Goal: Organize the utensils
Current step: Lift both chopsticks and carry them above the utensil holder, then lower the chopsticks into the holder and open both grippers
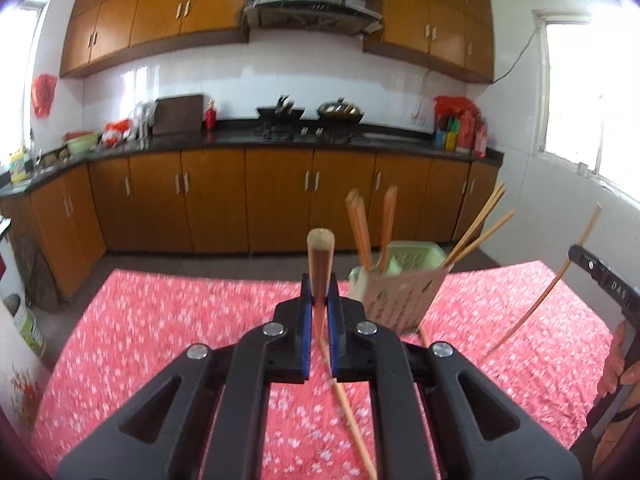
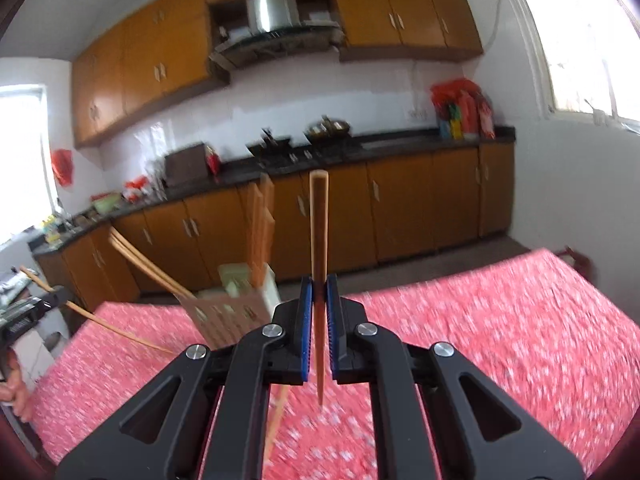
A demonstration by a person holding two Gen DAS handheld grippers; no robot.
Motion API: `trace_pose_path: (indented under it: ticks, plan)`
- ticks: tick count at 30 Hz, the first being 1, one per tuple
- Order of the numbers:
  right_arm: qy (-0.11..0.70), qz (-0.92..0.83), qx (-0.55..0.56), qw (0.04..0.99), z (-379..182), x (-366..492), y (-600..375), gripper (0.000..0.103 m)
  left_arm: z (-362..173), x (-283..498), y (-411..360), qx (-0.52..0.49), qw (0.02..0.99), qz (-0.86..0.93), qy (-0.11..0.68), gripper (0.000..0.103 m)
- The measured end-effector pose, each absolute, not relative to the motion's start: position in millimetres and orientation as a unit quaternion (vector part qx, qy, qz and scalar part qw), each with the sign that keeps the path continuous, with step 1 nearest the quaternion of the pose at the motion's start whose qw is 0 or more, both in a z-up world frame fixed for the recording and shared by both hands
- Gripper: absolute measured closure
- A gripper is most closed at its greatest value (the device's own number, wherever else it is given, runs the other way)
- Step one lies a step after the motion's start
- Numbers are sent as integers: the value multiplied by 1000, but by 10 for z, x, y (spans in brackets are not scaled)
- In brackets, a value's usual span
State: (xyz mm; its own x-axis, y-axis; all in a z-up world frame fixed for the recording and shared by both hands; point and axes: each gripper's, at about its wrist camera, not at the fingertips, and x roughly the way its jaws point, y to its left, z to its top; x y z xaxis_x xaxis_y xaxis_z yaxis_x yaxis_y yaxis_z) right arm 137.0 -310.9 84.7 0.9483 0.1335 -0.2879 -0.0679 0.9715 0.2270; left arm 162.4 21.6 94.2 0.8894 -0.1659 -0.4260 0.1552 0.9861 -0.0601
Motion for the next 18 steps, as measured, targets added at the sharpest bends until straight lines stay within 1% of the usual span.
trace_pose_path:
  ticks: [4, 8, 15, 18]
  plan:
    - [116, 97, 135, 979, 1194, 1346, -3093, 95, 1242, 1600, 112, -16, 973, -109, 201, 95]
    - [70, 105, 133, 983, 1445, 1392, -2960, 95, 1445, 1629, -28, -31, 969, -146, 195, 95]
    - [11, 87, 119, 989, 1593, 1655, -2729, 95, 1732, 1853, -272, -46, 974, -158, 156, 95]
    - [2, 82, 121, 989, 1557, 1766, -2699, 95, 1772, 2030, -396, -23, 979, -140, 145, 95]
